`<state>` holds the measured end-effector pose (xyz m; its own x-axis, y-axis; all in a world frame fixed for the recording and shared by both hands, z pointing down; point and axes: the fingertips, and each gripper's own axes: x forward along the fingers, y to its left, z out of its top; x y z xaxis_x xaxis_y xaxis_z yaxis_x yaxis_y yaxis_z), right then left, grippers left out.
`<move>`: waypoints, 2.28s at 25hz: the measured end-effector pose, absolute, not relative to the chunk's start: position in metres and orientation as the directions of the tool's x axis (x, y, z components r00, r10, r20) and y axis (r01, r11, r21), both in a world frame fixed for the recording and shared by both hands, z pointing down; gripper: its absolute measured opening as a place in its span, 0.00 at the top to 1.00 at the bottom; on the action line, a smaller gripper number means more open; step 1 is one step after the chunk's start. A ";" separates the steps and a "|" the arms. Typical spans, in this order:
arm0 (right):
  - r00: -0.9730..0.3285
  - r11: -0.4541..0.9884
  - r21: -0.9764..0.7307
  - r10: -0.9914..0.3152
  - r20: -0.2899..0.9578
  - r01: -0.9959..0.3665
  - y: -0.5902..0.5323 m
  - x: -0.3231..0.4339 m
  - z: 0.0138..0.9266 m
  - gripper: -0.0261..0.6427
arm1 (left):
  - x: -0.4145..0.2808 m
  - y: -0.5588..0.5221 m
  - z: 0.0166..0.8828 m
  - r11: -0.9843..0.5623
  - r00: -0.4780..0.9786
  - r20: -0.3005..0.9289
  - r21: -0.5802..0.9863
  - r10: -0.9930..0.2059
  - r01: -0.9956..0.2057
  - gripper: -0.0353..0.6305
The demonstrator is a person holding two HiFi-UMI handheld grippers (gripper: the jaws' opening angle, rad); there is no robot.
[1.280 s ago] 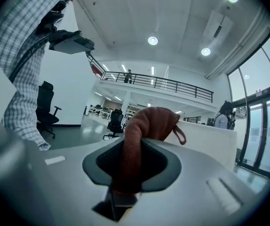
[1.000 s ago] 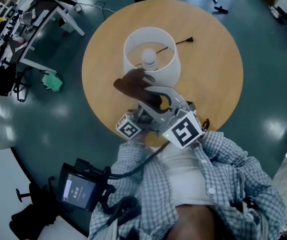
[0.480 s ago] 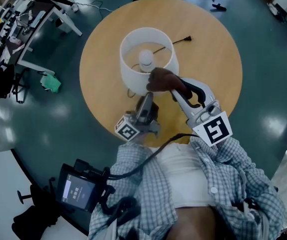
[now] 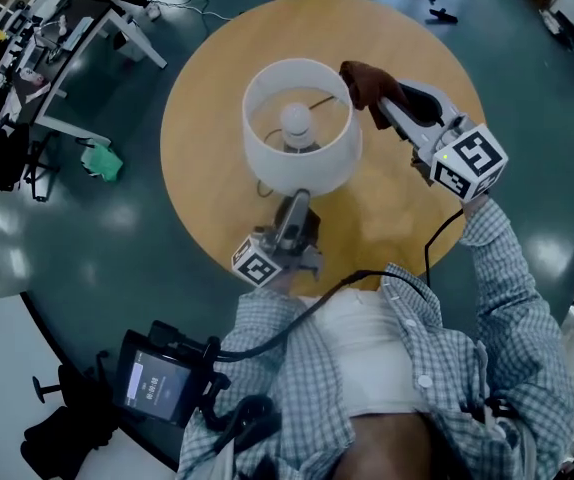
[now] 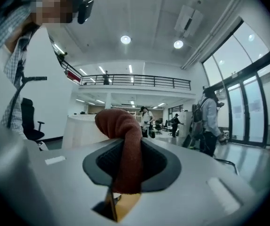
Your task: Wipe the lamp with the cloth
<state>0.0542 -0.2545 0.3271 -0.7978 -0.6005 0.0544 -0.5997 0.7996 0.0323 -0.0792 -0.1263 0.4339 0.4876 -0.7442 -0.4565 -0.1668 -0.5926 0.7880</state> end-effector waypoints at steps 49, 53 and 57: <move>0.124 0.004 -0.124 -0.050 0.991 0.992 -0.105 -0.135 0.380 0.83 | -0.073 -0.136 0.443 -0.581 0.489 -0.440 0.794 -0.753 -0.180 0.74; 0.107 -0.012 -0.108 -0.062 0.992 0.994 -0.100 -0.134 0.380 0.83 | -0.079 -0.139 0.444 -0.567 0.464 -0.442 0.805 -0.768 -0.172 0.74; 0.006 0.084 -0.001 -0.057 0.998 0.996 -0.120 -0.165 0.380 0.83 | -0.080 -0.137 0.450 -0.566 0.459 -0.443 0.807 -0.770 -0.172 0.74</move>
